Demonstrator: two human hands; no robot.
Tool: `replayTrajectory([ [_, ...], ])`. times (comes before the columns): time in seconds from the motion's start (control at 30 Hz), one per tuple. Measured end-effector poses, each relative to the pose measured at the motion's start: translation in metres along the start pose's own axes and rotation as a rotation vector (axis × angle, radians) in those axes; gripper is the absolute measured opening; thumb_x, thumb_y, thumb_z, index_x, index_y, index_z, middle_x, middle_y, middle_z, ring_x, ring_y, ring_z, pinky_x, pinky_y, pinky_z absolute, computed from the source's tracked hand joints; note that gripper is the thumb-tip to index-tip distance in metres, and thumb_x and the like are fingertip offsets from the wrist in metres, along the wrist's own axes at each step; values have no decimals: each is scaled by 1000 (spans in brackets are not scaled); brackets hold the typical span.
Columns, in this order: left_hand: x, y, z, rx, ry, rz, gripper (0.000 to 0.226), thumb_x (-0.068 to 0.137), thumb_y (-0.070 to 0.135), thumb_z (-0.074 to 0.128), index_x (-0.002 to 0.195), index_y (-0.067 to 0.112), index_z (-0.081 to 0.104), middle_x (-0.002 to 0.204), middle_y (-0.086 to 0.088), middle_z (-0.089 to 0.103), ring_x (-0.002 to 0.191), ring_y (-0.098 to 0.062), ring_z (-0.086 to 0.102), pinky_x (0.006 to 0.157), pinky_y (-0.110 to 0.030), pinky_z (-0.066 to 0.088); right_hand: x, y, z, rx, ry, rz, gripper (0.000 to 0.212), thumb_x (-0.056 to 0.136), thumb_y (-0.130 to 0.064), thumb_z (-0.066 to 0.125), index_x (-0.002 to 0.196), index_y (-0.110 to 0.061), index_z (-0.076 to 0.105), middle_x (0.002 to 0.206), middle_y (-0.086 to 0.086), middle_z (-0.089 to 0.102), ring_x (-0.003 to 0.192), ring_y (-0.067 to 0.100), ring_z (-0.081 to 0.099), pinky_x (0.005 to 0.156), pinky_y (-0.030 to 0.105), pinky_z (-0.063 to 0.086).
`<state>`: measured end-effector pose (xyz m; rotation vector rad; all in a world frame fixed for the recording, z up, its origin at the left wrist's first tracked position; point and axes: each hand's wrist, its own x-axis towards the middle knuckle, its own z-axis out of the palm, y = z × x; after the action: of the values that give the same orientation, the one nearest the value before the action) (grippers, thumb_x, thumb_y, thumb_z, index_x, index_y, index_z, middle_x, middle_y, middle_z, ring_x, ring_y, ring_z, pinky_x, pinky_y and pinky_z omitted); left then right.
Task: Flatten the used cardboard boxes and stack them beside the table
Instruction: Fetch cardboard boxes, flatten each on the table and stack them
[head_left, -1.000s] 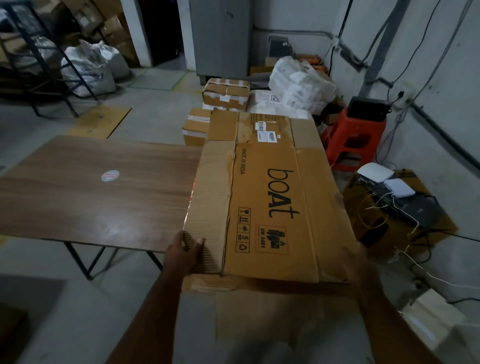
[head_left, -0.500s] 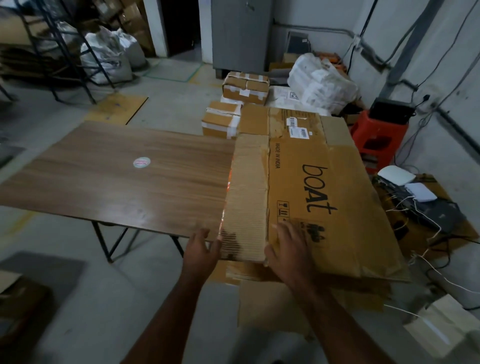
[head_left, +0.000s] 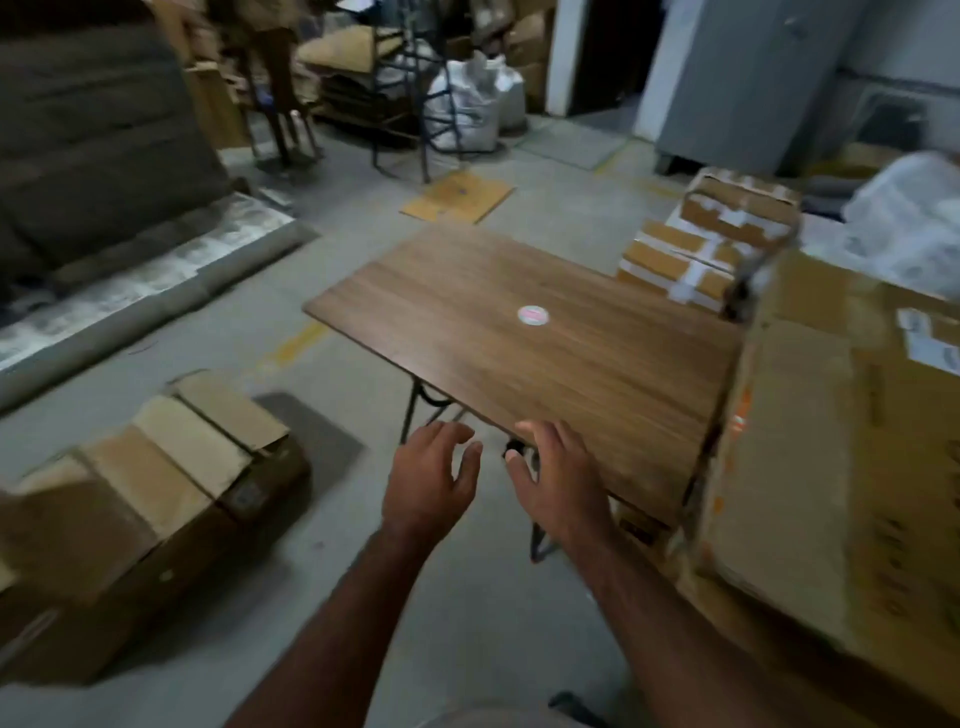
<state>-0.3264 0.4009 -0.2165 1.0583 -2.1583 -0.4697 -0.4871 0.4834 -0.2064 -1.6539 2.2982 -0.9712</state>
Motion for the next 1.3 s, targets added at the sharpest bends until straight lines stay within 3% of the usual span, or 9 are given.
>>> replayTrajectory([
  [0.2, -25, -93, -84, 202, 174, -262, 28, 97, 39, 50, 104, 20, 69, 100, 2, 69, 93, -21, 63, 77, -41, 52, 50, -97, 95, 108, -178, -269, 34, 86, -29, 63, 117, -16, 65, 115, 3, 67, 108, 27, 63, 91, 47, 54],
  [0.33, -51, -154, -132, 309, 277, -458, 24, 93, 34, 54, 104, 19, 69, 99, 1, 68, 90, -20, 62, 76, -42, 53, 74, -162, 161, 162, -340, -450, 42, 90, -41, 51, 120, -15, 65, 116, 4, 66, 108, 27, 64, 89, 44, 55],
  [0.5, -72, -208, -186, 424, 406, -671, 19, 94, 30, 56, 103, 19, 68, 98, 1, 67, 86, -17, 61, 73, -42, 55, 105, -240, 234, 232, -513, -621, 35, 92, -35, 58, 118, -14, 67, 112, 5, 68, 103, 26, 65, 87, 33, 51],
  [0.63, -68, -244, -221, 523, 460, -822, 22, 95, 34, 53, 103, 20, 68, 99, 2, 67, 87, -14, 60, 75, -39, 55, 138, -293, 285, 290, -650, -713, 35, 92, -41, 53, 119, -21, 65, 114, -1, 67, 106, 21, 62, 90, 35, 52],
  [0.77, -55, -283, -243, 569, 477, -932, 27, 96, 39, 47, 102, 22, 67, 97, 4, 66, 86, -13, 60, 76, -39, 55, 168, -333, 333, 312, -757, -780, 31, 94, -37, 58, 121, -22, 64, 119, -2, 66, 110, 19, 60, 93, 38, 51],
  [0.87, -53, -306, -252, 606, 473, -983, 27, 94, 38, 50, 105, 21, 68, 99, 3, 67, 89, -14, 62, 77, -40, 56, 181, -359, 362, 321, -826, -793, 30, 95, -31, 63, 124, -21, 64, 121, -1, 66, 112, 19, 60, 92, 32, 47],
  [0.97, -56, -334, -265, 625, 451, -1031, 21, 94, 34, 57, 108, 23, 67, 100, 4, 67, 91, -13, 62, 80, -41, 56, 187, -388, 389, 319, -905, -799, 40, 93, -40, 54, 127, -22, 62, 124, -3, 64, 114, 16, 58, 90, 27, 42],
  [1.13, -73, -399, -306, 624, 437, -1130, 21, 94, 31, 60, 111, 22, 67, 105, 4, 67, 97, -12, 61, 87, -40, 54, 181, -443, 451, 252, -1015, -823, 54, 99, -37, 60, 148, -20, 47, 147, -1, 52, 133, 17, 49, 106, 35, 45],
  [1.3, -118, -498, -369, 583, 333, -1226, 27, 94, 34, 58, 116, 19, 65, 111, 2, 66, 102, -14, 60, 91, -37, 48, 152, -509, 534, 160, -1100, -743, 52, 100, -38, 60, 147, -23, 47, 147, 0, 53, 131, 18, 51, 103, 36, 46],
])
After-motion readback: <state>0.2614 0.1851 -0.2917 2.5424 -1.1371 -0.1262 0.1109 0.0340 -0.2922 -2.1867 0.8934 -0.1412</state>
